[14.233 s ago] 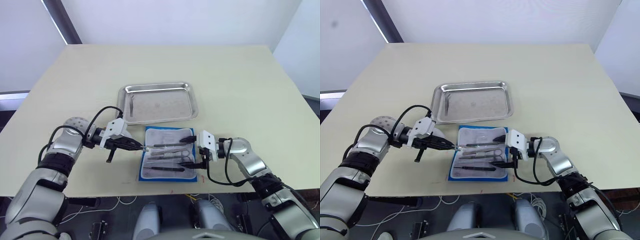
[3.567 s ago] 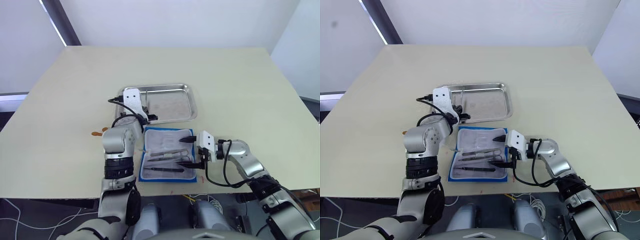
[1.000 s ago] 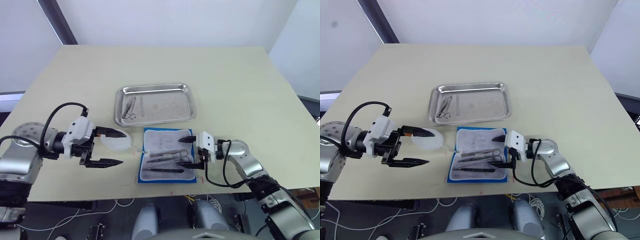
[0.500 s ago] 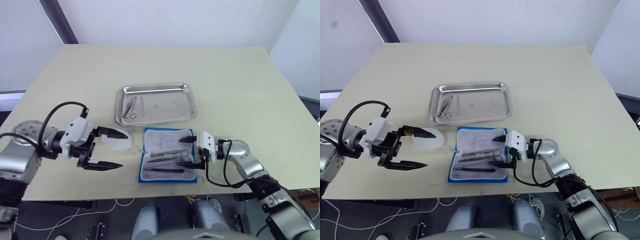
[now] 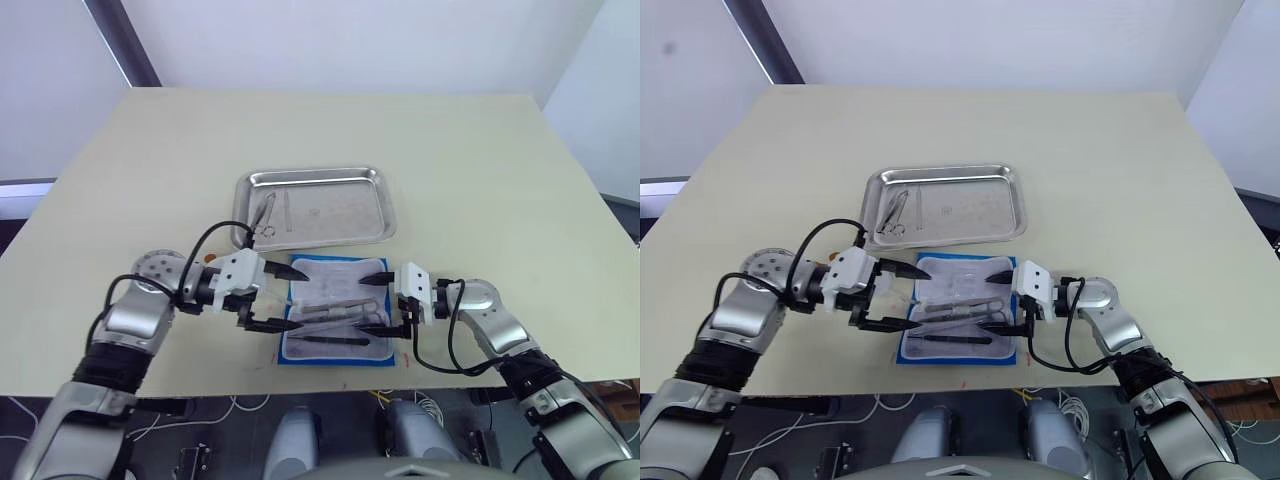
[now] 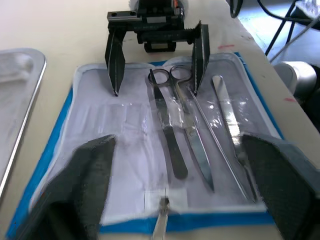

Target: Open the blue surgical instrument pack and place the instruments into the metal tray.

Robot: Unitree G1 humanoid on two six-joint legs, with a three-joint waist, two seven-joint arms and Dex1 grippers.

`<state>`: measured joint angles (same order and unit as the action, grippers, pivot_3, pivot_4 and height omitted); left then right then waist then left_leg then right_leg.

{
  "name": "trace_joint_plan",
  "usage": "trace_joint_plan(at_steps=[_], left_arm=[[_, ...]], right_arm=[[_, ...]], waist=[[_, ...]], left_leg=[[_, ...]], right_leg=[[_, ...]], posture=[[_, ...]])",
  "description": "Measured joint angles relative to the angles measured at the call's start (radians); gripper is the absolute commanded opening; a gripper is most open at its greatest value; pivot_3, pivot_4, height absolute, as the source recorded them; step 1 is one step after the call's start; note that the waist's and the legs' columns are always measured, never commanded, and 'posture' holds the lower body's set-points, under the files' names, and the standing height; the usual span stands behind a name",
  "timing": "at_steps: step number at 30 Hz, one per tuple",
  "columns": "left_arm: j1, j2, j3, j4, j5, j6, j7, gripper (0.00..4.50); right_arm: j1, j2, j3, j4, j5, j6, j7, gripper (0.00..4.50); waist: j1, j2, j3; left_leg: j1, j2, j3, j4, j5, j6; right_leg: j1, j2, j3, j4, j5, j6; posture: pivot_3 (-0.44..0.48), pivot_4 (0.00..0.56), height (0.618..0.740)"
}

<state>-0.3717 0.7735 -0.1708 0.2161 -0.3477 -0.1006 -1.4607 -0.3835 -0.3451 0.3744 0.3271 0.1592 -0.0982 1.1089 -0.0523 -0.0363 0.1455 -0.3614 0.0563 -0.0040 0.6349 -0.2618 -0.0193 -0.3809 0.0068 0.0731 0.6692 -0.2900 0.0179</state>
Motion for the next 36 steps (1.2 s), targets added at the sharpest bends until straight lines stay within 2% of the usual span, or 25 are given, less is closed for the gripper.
trace_joint_plan(at_steps=[2, 8, 18, 22, 23, 24, 25, 36], left_arm=[[-0.018, -0.027, -0.005, 0.034, 0.028, -0.016, 0.007, 2.34], [-0.026, -0.088, -0.034, 0.108, 0.094, -0.076, 0.016, 2.34], [-0.06, -0.129, -0.036, 0.175, 0.131, -0.12, 0.0, 2.34], [-0.075, -0.137, -0.044, 0.205, 0.15, -0.127, -0.021, 1.04], [-0.075, -0.137, -0.044, 0.205, 0.15, -0.127, -0.021, 1.04], [-0.075, -0.138, -0.044, 0.21, 0.152, -0.13, -0.022, 0.3], [-0.076, -0.14, -0.045, 0.213, 0.157, -0.133, -0.022, 0.09], [-0.079, -0.146, -0.044, 0.229, 0.161, -0.146, -0.02, 0.09]], right_arm=[[0.0, 0.0, 0.0, 0.0, 0.0, 0.0, 0.0, 4.5], [0.0, 0.0, -0.001, 0.0, 0.0, 0.0, 0.0, 4.5], [0.001, -0.001, -0.001, 0.0, 0.0, 0.0, -0.001, 4.5], [0.001, -0.001, -0.001, 0.0, 0.0, 0.0, -0.001, 4.5], [0.001, -0.001, -0.001, 0.0, 0.0, 0.0, -0.001, 4.5], [0.001, -0.001, -0.001, 0.0, 0.0, 0.0, -0.001, 4.5], [0.002, -0.001, -0.001, 0.0, 0.0, 0.0, -0.002, 4.5], [0.003, -0.002, -0.001, 0.0, 0.0, 0.0, -0.003, 4.5]], waist=[[0.001, 0.0, 0.0], [0.001, 0.0, 0.0], [0.002, 0.0, -0.001], [0.002, 0.0, -0.001], [0.002, 0.0, -0.001], [0.002, 0.0, -0.001], [0.002, 0.0, -0.001], [0.004, 0.001, -0.002]], left_leg=[[0.0, 0.0, 0.0, 0.0, 0.0, 0.0], [0.0, 0.0, -0.001, 0.0, 0.0, 0.0], [0.0, 0.0, -0.001, 0.0, 0.0, 0.0], [0.0, 0.0, -0.001, 0.0, 0.0, 0.0], [0.0, 0.0, -0.001, 0.0, 0.0, 0.0], [0.0, 0.0, -0.001, 0.0, 0.0, 0.0], [0.0, 0.0, -0.001, 0.0, 0.0, 0.0], [0.001, 0.0, -0.002, 0.0, 0.0, 0.0]], right_leg=[[0.0, 0.001, -0.001, 0.0, 0.0, 0.0], [0.001, 0.0, -0.001, 0.0, 0.0, 0.0], [0.001, 0.001, -0.002, 0.0, 0.0, 0.0], [0.002, 0.003, -0.002, 0.0, 0.0, 0.0], [0.002, 0.004, -0.002, 0.0, 0.0, 0.0], [0.002, 0.004, -0.002, 0.0, 0.0, 0.0], [0.002, 0.004, -0.002, 0.0, 0.0, 0.0], [0.002, 0.004, -0.002, 0.0, 0.0, 0.0]], posture=[[0.0, 0.15, 0.74], [0.0, 0.15, 0.74], [0.0, 0.15, 0.74], [0.0, 0.15, 0.74], [0.0, 0.15, 0.74], [0.0, 0.15, 0.74], [0.0, 0.15, 0.74], [0.0, 0.15, 0.74]])
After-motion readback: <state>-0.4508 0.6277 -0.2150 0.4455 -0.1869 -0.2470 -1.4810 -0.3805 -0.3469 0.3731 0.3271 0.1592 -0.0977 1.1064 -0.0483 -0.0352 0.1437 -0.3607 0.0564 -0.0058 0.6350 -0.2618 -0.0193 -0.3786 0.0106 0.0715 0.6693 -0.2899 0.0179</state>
